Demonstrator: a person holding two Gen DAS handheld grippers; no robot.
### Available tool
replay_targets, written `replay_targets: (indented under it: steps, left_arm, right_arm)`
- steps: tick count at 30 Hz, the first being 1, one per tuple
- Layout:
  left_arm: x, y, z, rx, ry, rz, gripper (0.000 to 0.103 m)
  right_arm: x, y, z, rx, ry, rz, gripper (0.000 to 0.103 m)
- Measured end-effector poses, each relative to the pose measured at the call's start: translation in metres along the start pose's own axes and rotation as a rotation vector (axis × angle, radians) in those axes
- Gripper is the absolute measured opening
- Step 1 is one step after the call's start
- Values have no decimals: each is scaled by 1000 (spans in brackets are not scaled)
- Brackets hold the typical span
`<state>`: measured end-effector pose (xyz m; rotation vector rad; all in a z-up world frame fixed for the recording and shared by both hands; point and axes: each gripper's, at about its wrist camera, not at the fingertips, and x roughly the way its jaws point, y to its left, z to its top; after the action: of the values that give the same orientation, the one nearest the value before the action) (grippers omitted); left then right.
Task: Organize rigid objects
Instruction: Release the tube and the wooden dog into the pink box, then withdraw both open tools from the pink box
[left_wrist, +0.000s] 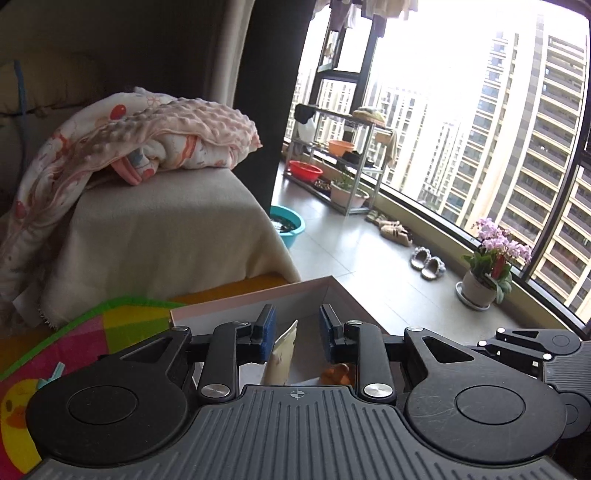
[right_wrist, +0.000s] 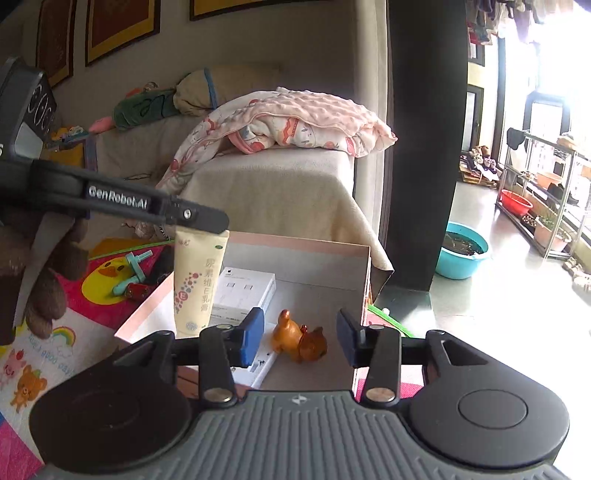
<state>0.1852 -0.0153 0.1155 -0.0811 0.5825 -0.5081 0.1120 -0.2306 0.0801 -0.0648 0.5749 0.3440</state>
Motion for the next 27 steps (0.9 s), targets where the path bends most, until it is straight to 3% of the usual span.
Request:
replay_targets:
  steps: [6,10,14,17,19,22,27]
  left_arm:
    - [-18,-6,-24,16,31,-1,28]
    - [-37,-15,-62,58,43,-23,28]
    - [-68,-13,-97,87,-4,75,29]
    - [-83,13,-108,-6,-22,160,29]
    - [-85,35,-109,-99,-1,173,29]
    - [-77,60,-112,-184,55,152,29]
    - [-52,56,-124,-174,94,89,29]
  right_arm:
    - [-25,8,-33,17,-25,10,52]
    - [-40,15,-59,34,-16,43,56]
    - [-40,25,-84,19,48,88,56]
    - [-36,36,-98,-16,71,75,56]
    - [-32,40,-103,-7,90,91,57]
    - [-25,44,-109,13,113,108,58]
    - [-25,45,-112,7,109,101,59]
